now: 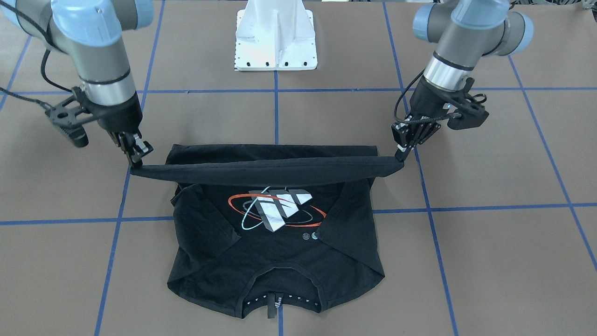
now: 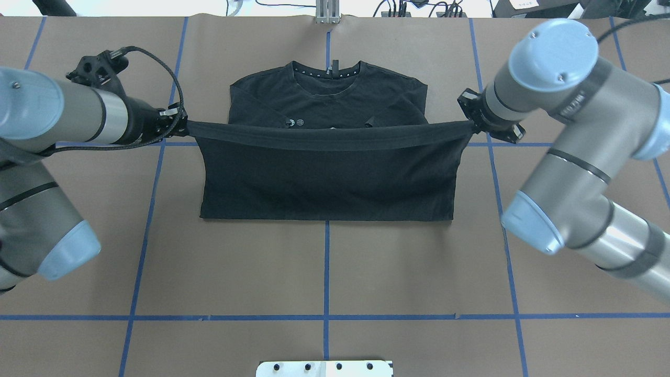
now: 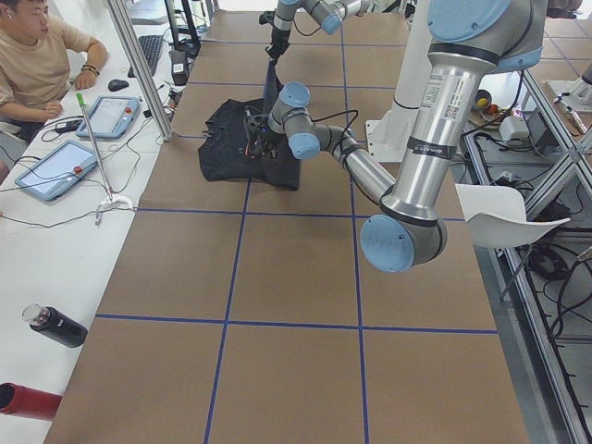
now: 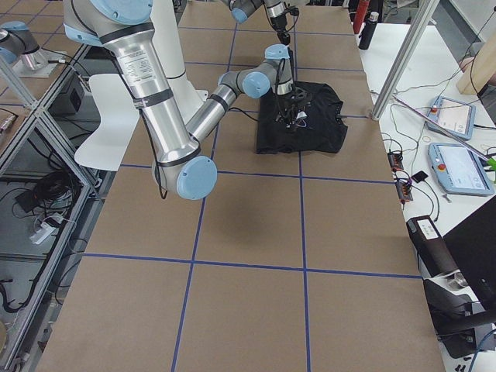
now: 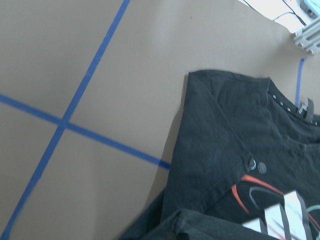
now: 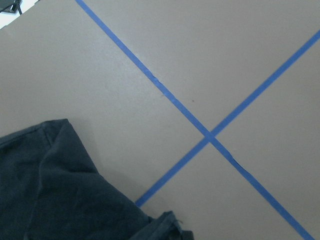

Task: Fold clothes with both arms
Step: 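Lift the hem with both grippers and fold it up to the collar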

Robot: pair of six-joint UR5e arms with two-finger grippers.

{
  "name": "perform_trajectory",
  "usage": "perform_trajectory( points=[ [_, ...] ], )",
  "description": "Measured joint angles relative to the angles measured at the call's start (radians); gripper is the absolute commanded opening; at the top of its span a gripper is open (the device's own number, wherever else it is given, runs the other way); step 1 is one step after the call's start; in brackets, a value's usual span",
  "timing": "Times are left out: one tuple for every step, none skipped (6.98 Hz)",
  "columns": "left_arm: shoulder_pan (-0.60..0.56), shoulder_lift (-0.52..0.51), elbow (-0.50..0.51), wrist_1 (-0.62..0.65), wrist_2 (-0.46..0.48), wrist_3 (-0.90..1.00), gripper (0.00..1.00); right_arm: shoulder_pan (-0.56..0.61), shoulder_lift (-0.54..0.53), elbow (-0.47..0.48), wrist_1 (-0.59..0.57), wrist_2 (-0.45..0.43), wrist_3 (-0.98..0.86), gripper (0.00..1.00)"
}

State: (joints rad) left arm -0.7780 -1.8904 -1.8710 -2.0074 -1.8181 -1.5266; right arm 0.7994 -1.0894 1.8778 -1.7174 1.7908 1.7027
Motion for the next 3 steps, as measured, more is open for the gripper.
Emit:
perform_trajectory(
  points=[
    [-0.015,-0.039,0.063,-0.007,0.002,0.001,0.00,0.019,0.056,-0.107,0.056,-0.001,-0.007,0.00],
    [-0.028,-0.073,0.125,-0.023,0.010,0.001,0.00,0.036,0.103,-0.223,0.147,-0.003,-0.008,0.00],
    [-0.038,-0.101,0.187,-0.061,0.033,0.000,0.00,0.056,0.152,-0.333,0.222,-0.003,-0.016,0.00]
  ],
)
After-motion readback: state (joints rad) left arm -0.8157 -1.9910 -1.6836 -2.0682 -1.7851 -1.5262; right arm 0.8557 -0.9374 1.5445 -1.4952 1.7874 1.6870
